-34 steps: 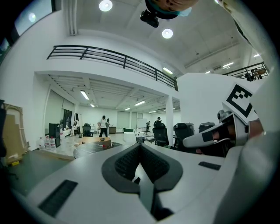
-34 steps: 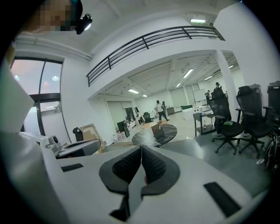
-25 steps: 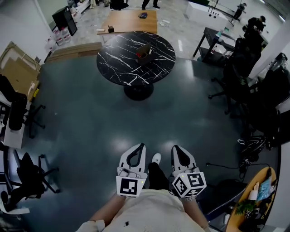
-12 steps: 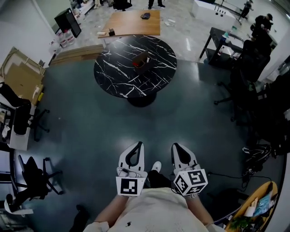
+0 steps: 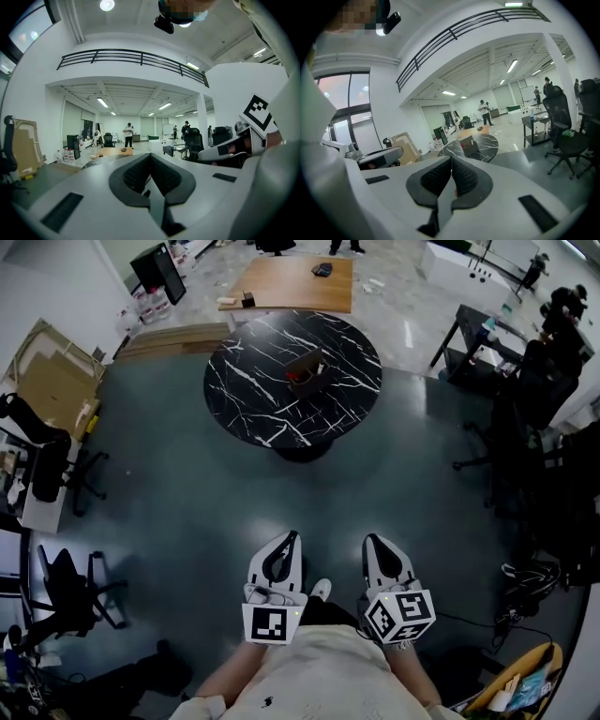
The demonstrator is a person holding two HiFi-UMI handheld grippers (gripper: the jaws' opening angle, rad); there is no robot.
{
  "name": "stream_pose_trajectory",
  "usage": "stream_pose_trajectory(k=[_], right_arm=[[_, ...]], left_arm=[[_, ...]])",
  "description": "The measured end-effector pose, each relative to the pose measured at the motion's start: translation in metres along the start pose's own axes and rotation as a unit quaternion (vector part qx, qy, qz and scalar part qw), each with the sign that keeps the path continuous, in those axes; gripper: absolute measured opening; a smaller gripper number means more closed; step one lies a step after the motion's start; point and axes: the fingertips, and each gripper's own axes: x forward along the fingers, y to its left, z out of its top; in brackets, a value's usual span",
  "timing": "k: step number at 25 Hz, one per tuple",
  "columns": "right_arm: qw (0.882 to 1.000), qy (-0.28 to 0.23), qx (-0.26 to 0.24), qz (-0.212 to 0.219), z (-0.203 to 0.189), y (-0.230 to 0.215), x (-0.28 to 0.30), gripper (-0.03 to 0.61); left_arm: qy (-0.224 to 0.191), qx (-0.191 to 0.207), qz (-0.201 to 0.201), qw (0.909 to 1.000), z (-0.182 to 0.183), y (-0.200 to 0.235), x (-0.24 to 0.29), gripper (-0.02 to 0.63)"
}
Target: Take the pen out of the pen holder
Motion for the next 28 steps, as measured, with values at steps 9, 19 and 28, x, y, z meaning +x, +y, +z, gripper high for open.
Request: stream_pose_trajectory(k=[9, 19, 28], right_arm=[[1.0, 0.003, -0.005, -0.027, 0.029, -0.027, 0.062, 0.018], [0.999, 0.003, -0.007, -0.048, 0.091, -0.024, 0.174, 0.018], [0.999, 0.007, -0.034, -0.026, 0.122, 0.0, 0.254, 0.018]], left_arm=[[-0.011, -0.006, -0.028, 0.9995, 0.001, 0.024, 0.087, 0.011], [-0.037, 0.003, -0.062, 0.9974, 0.023, 0.1, 0.198, 0.011], [-0.032, 0.058, -0.079, 0.9947, 0.031, 0.156, 0.244, 0.011]])
